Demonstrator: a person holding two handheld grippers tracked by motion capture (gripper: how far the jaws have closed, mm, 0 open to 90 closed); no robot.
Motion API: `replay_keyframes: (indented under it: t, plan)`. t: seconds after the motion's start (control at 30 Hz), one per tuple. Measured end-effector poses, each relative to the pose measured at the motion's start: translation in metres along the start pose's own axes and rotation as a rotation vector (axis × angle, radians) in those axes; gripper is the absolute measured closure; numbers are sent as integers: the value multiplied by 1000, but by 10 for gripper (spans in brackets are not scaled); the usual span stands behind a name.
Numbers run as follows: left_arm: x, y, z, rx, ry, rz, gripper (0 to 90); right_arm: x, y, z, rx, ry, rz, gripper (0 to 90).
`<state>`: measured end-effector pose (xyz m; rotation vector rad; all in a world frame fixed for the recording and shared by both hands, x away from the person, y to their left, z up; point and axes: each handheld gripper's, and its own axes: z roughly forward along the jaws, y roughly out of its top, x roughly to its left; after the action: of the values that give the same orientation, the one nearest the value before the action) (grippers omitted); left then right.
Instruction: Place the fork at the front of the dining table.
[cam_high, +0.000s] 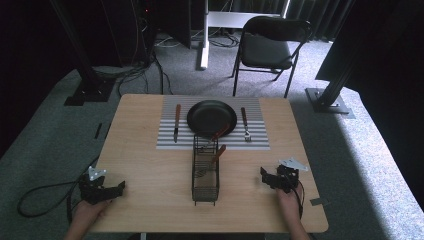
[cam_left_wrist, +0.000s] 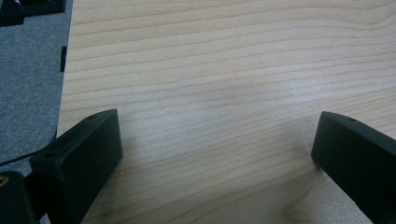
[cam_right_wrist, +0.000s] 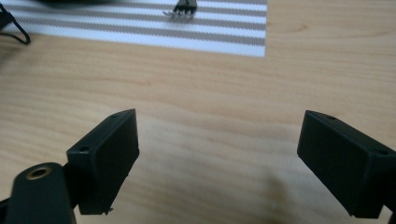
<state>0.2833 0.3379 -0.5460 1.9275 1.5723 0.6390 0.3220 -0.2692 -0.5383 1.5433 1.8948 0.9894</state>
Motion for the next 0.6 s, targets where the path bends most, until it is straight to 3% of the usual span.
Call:
replay_keyframes:
  t: [0.43,0.6]
  plan:
    - [0,0,0,0,0,0,16,-16,-21,-21,29,-39,20,121]
    - [0,0,0,-1,0,-2,16,-26,-29,-29,43,-27,47,121]
